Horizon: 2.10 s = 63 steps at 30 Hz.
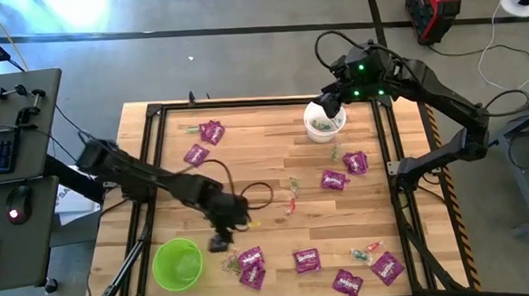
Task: Sort candy by brand, put in halloween buckets
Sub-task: Put the green gummy into the white bucket
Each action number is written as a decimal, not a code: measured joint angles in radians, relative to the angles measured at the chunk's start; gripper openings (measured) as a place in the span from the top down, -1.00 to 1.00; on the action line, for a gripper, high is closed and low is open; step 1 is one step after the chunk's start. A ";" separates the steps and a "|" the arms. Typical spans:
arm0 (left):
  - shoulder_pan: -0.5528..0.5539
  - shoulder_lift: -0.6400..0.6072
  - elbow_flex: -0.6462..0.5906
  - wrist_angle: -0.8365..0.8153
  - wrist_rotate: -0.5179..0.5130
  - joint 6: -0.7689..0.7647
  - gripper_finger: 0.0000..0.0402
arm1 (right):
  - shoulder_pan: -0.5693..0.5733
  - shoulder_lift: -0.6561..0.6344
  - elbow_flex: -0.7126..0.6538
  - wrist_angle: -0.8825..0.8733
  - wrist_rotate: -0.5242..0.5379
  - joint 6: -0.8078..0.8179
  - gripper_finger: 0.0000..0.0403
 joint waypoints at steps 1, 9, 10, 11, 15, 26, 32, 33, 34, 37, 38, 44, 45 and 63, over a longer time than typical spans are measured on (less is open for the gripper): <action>0.001 0.034 0.035 -0.004 0.010 -0.076 -0.02 | 0.003 0.000 0.000 -0.005 0.000 -0.009 -0.23; -0.069 0.256 0.281 -0.218 0.075 -0.356 -0.02 | 0.036 0.000 0.000 -0.021 0.000 -0.060 -0.23; -0.083 0.273 0.298 -0.254 0.057 -0.373 -0.02 | 0.041 0.000 0.000 -0.022 0.000 -0.060 -0.23; -0.094 0.289 0.310 -0.287 0.034 -0.391 -0.02 | 0.045 0.000 0.000 -0.024 0.000 -0.060 -0.23; -0.119 0.322 0.312 -0.308 -0.046 -0.472 -0.02 | 0.058 0.000 0.000 -0.028 -0.001 -0.059 -0.23; -0.159 0.443 0.312 -0.241 -0.064 -0.569 -0.02 | 0.059 0.000 0.000 -0.027 0.020 -0.042 -0.23; -0.160 0.452 0.311 -0.273 -0.100 -0.575 -0.01 | 0.059 0.000 0.000 -0.027 0.022 -0.034 -0.23; -0.160 0.453 0.311 -0.279 -0.114 -0.570 -0.01 | 0.059 0.000 0.000 -0.027 0.022 -0.034 -0.23; -0.159 0.453 0.311 -0.285 -0.118 -0.562 0.00 | 0.059 0.000 0.000 -0.027 0.022 -0.034 -0.23; -0.160 0.453 0.312 -0.281 -0.113 -0.535 0.10 | 0.059 0.000 0.000 -0.027 0.022 -0.031 -0.23; -0.160 0.453 0.311 -0.279 -0.113 -0.532 0.16 | 0.059 0.000 0.000 -0.027 0.022 -0.031 -0.23; -0.158 0.453 0.311 -0.206 -0.122 -0.553 0.51 | 0.059 0.000 0.000 -0.027 0.022 -0.032 -0.23; -0.161 0.453 0.311 -0.192 -0.125 -0.556 0.55 | 0.059 0.000 0.000 -0.027 0.022 -0.032 -0.23; -0.177 0.425 0.322 -0.310 -0.170 -0.568 0.14 | 0.059 0.000 0.001 -0.032 0.023 -0.036 -0.23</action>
